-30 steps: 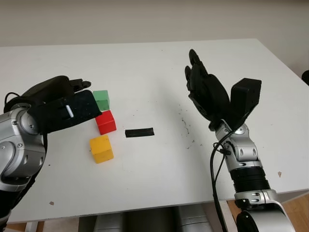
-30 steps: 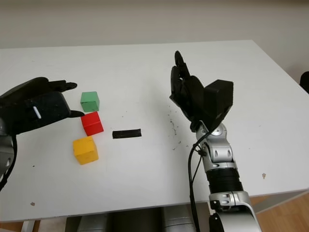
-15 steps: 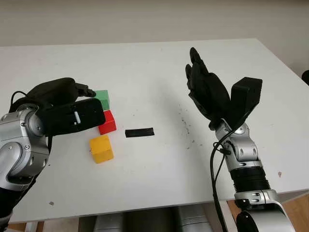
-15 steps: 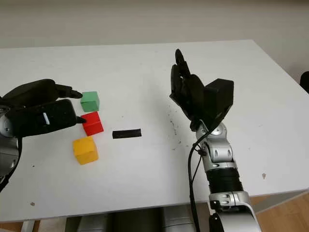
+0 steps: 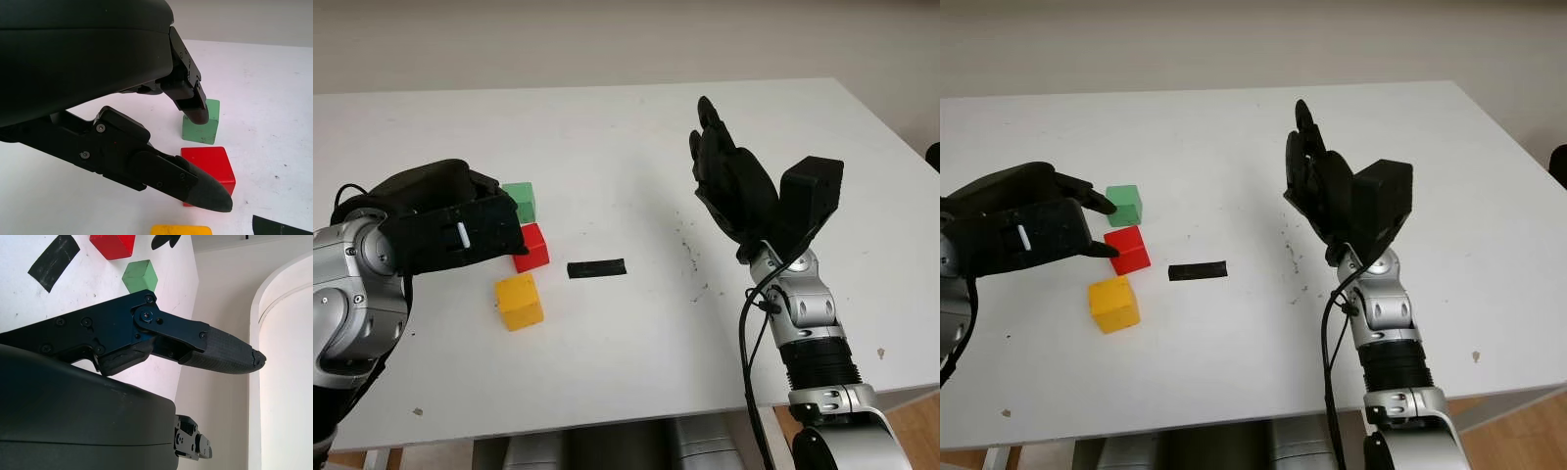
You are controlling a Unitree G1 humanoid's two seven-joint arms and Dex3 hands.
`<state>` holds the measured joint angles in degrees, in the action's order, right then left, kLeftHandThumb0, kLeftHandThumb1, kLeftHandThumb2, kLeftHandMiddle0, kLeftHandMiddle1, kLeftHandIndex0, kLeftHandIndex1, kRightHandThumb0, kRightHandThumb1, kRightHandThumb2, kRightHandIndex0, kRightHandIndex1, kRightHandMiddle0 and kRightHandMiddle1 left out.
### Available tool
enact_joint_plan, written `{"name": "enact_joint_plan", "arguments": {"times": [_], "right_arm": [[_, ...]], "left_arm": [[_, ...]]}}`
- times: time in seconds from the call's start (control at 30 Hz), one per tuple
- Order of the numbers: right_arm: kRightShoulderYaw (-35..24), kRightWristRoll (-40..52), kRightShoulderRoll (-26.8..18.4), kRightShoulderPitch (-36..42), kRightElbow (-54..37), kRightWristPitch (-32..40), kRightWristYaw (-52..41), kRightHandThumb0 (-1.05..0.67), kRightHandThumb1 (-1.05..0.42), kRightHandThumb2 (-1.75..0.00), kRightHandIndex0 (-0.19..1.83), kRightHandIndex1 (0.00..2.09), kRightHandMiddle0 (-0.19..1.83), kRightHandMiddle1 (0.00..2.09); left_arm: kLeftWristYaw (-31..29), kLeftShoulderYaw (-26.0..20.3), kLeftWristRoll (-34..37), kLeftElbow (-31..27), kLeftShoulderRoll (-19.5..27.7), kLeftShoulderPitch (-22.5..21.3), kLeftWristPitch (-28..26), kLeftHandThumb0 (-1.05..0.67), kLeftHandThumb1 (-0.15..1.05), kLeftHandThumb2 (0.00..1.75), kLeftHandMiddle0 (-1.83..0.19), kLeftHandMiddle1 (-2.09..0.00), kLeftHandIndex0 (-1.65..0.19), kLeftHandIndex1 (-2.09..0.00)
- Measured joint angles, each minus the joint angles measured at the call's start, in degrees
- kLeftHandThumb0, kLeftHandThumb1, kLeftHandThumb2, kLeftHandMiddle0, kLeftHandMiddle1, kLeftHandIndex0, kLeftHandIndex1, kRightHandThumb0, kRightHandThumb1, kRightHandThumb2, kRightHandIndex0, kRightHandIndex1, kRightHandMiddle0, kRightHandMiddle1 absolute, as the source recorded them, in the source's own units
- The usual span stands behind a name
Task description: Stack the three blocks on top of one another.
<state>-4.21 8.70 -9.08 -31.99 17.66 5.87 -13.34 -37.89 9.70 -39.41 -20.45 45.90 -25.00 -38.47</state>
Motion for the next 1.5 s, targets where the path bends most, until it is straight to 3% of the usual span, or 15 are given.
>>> {"name": "enact_joint_plan", "arguments": {"times": [0.2, 0.6, 1.07, 1.5], "right_arm": [[0.0, 0.0, 0.0, 0.0, 0.0, 0.0, 0.1, -0.86, -1.05, -0.78, -0.19, 0.00, -0.19, 0.00], [0.0, 0.2, 0.1, 0.0, 0.0, 0.0, 0.1, -0.84, -1.05, -0.78, -0.19, 0.00, -0.19, 0.00], [-0.1, 0.4, 0.1, 0.0, -0.4, 0.6, 0.2, -0.84, -1.05, -0.78, -0.19, 0.00, -0.19, 0.00], [-0.1, 0.4, 0.1, 0.0, -0.6, 0.6, 0.3, -0.84, -1.05, -0.78, -0.19, 0.00, -0.19, 0.00]], "left_arm": [[0.7, 0.3, -1.0, 0.7, -0.4, 0.2, 0.8, -0.85, 0.92, 0.05, -0.30, -0.05, -0.51, -0.29], [6.1, 2.5, -8.4, 2.7, -1.4, 3.2, 9.0, -0.83, 0.93, 0.06, -0.21, -0.04, -0.48, -0.26], [7.8, 1.2, -7.7, 3.9, -4.5, 5.0, 11.8, -0.82, 0.92, 0.05, -0.23, -0.06, -0.56, -0.30], [8.3, 1.1, -7.6, 8.1, -6.7, 4.8, 12.0, -0.82, 0.92, 0.06, -0.20, -0.04, -0.50, -0.29]]}}
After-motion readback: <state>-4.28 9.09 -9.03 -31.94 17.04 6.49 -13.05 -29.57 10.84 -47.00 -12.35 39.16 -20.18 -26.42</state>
